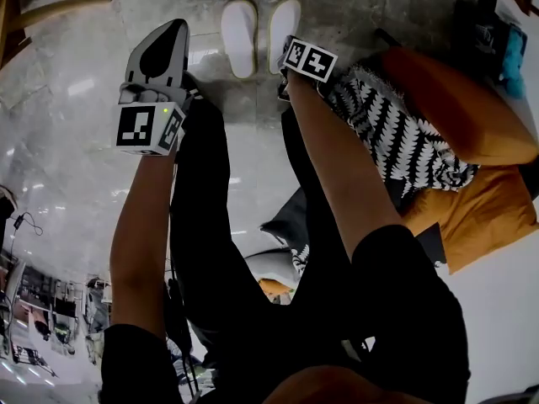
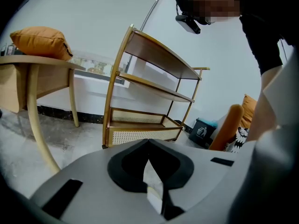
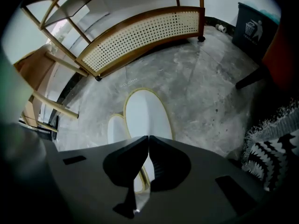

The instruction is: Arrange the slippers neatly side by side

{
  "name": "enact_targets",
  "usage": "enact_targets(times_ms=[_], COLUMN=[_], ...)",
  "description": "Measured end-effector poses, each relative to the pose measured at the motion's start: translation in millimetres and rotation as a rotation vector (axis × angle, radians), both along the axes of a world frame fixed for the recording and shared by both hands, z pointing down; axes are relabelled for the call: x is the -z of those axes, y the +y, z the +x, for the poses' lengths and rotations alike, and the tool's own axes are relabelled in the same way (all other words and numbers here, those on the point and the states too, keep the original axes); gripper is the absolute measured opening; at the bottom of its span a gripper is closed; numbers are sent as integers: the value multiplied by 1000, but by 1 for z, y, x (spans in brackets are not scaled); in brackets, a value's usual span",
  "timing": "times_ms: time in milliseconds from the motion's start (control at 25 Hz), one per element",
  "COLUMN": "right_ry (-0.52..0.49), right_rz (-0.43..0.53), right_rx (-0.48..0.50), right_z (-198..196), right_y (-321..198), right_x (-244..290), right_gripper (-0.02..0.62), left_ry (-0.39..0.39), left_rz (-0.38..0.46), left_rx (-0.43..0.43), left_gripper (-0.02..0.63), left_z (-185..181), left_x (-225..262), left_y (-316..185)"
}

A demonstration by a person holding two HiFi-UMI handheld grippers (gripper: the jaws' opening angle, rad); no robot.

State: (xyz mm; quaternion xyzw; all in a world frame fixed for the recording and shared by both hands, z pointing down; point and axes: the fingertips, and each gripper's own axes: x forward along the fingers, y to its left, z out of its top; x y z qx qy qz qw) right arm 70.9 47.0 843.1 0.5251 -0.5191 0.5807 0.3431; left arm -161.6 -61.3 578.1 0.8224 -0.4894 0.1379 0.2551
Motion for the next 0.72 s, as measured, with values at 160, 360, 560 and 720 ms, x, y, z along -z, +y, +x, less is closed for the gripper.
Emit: enact_targets(times_ms=[160, 360, 560, 720], right_ry=[-29, -46, -76, -111], right_rz=[-17, -39, -32, -37], right_rx=[-68, -76, -94, -118], right_z=[-2, -10, -21, -27], right_y=[8, 20, 20, 17], right_x=[-19, -36, -39, -40], right_gripper=[37, 37, 37, 38], left_ry=[-8, -16, -16, -13], left_rz=[-9, -8, -11, -11], left_rx=[-5, -21, -26, -27], left_gripper=[15, 15, 15, 15], left_z=[-3, -5, -7, -7], left_x=[-10, -15, -17, -14], left_y=[9, 13, 17, 19])
